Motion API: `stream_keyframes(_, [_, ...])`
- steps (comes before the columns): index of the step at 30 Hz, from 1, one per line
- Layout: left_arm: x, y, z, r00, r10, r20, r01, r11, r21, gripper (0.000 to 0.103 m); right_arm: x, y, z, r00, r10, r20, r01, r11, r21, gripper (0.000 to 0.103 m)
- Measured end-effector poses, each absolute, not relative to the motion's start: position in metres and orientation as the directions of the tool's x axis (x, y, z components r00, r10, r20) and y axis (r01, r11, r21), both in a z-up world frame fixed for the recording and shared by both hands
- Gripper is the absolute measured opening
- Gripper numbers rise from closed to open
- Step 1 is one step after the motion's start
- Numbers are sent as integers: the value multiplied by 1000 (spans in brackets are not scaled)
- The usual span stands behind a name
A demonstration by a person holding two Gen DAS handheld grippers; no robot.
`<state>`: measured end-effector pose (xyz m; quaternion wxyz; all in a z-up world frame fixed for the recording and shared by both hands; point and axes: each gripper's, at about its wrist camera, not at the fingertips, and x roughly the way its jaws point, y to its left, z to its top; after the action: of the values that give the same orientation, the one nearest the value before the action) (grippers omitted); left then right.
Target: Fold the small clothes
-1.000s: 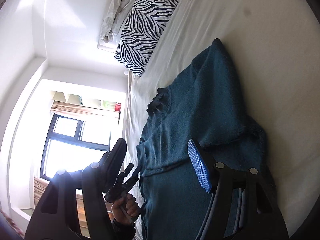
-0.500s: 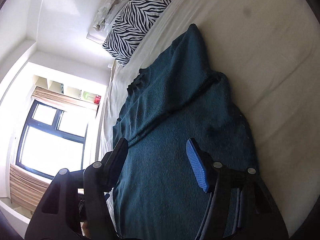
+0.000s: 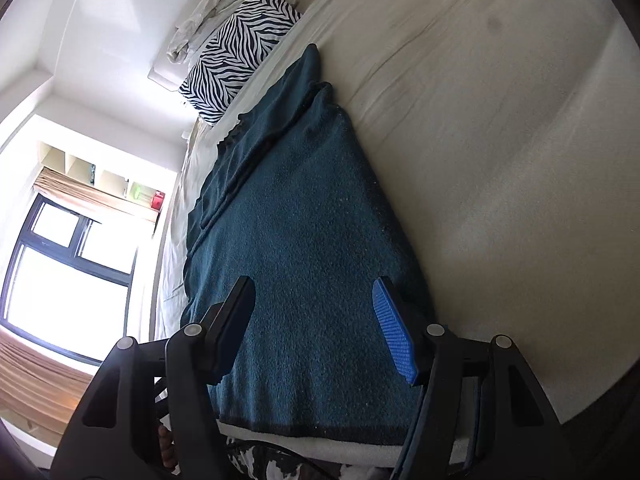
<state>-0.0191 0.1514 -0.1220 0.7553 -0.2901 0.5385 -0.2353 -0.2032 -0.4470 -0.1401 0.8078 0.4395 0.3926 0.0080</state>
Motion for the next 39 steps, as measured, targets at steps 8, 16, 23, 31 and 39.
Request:
stream_keyframes(8, [-26,153,-128,270,-673,-689,37,722,-691,51,-225,-458,-133,640,308,-704,403,646,649,60])
stream_keyframes(16, [-25,145,-126,244,-655,-716,66,747,-661,37,-235,-451,-140,564,342,-751,420,664,618,60])
stream_keyframes(23, [-31,151,-132,228,-657,-718,46,744,-666,9,-228,-445,-150,532,405,-744,414,642,646,57])
stream_keyframes(31, [-34,159,-123,254,-675,-693,41,724,-689,7,-228,-445,-154,550,402,-732,417,627,658,7])
stream_keyframes(39, [-32,174,-96,310,-753,-581,43,621,-783,7,-226,-450,-118,665,407,-627,332,591,735,6])
